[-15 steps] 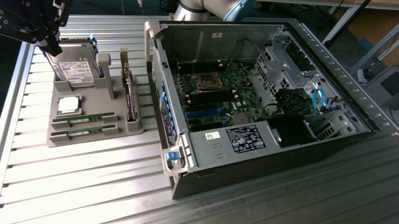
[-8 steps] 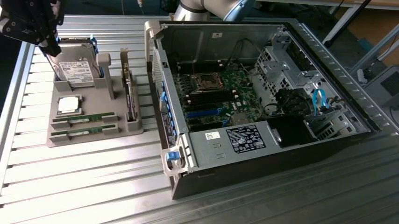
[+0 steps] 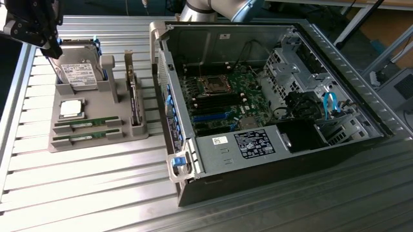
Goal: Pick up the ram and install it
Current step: 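Pick up the ram and move it above insertion slot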
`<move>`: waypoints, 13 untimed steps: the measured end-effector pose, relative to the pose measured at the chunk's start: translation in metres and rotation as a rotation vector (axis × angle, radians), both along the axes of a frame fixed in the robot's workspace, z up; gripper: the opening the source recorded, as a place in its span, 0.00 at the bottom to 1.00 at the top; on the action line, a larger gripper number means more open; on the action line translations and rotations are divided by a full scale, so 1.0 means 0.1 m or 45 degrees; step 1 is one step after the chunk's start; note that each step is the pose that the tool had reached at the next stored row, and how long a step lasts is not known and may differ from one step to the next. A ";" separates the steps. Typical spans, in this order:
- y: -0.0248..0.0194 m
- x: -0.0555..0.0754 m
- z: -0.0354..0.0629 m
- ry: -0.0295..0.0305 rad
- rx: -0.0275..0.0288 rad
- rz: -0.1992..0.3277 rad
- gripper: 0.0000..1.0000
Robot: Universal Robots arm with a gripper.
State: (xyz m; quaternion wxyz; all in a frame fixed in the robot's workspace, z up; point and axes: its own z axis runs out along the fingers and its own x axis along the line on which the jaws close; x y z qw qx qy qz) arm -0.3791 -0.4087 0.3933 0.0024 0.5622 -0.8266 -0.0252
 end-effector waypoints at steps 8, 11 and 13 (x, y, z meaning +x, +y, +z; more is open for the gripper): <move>0.000 0.00 0.000 0.0000 0.0000 0.181 0.10; 0.000 0.00 0.000 0.0000 0.0000 0.230 0.10; 0.000 0.00 0.000 0.0000 0.0000 0.267 0.10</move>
